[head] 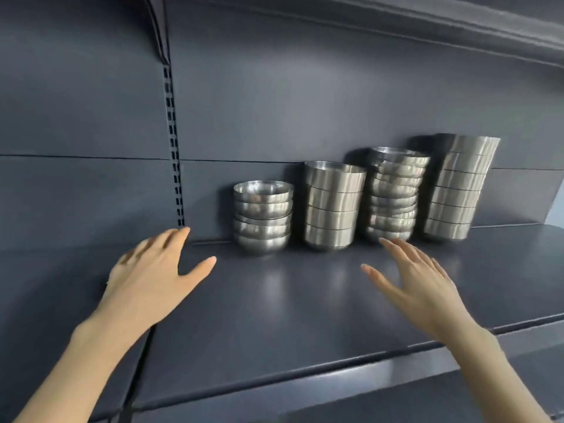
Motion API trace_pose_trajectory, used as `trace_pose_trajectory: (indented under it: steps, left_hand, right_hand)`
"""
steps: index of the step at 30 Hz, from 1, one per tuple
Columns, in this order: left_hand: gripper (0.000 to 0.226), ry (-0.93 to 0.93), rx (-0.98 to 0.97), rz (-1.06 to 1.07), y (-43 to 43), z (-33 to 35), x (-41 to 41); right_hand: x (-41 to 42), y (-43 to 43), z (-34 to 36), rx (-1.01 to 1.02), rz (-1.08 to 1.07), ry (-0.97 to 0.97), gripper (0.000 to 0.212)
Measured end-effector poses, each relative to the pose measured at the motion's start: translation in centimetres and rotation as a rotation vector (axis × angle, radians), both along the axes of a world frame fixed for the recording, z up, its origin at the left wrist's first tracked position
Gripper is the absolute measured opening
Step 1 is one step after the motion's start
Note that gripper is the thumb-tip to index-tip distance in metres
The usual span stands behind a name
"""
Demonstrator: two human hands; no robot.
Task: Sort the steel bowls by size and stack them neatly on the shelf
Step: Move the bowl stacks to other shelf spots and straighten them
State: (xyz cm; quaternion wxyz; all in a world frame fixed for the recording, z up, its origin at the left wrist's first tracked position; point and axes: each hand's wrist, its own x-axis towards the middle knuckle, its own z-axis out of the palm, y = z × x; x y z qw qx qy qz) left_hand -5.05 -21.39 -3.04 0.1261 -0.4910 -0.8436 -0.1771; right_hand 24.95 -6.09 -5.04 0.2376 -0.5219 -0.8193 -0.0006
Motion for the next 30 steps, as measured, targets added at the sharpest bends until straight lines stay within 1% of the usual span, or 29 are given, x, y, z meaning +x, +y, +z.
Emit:
trace_pose_trajectory:
  steps: [3, 8, 12, 15, 17, 21, 23, 25, 28, 30]
  left_hand:
    - [0.078, -0.015, 0.057, 0.084, 0.5, 0.5, 0.5]
    - [0.075, -0.021, 0.084, 0.173, 1.9, 1.6, 1.9]
    - [0.073, -0.021, 0.087, 0.171, 3.9, 3.3, 1.8]
    - [0.072, -0.045, 0.050, 0.138, 5.9, 4.1, 1.0]
    - [0.072, -0.063, 0.025, 0.112, 7.1, 4.5, 0.4]
    - [0.078, -0.122, -0.026, 0.045, 8.8, 5.2, -1.3]
    - [0.090, -0.250, -0.030, -0.048, 9.7, 5.3, -2.2]
    - [0.101, -0.464, 0.042, -0.172, 10.8, 4.9, -2.8]
    - [0.095, -0.685, 0.170, -0.262, 12.6, 3.4, -2.9]
    - [0.097, -0.807, 0.253, -0.302, 13.6, 2.1, -2.7]
  right_hand:
    - [-0.6, 2.7, 0.7, 0.036, 0.086, 0.015, 0.081]
    - [-2.0, 5.9, 1.9, 0.061, 0.235, -0.043, 0.076]
    - [-4.4, 7.0, 3.5, 0.117, 0.366, -0.011, 0.073]
    - [-6.6, 7.1, 3.6, 0.139, 0.468, 0.026, 0.071]
    - [-8.2, 7.2, 3.2, 0.088, 0.536, 0.062, 0.074]
    - [-11.2, 7.6, 2.7, -0.079, 0.616, 0.202, 0.088]
    - [-12.5, 8.1, 2.6, -0.151, 0.640, 0.285, 0.095]
    - [-14.0, 8.7, 2.3, -0.213, 0.667, 0.374, 0.101]
    - [-16.3, 9.4, 1.6, -0.332, 0.679, 0.543, 0.110]
    - [-17.5, 9.9, 1.0, -0.391, 0.673, 0.655, 0.116]
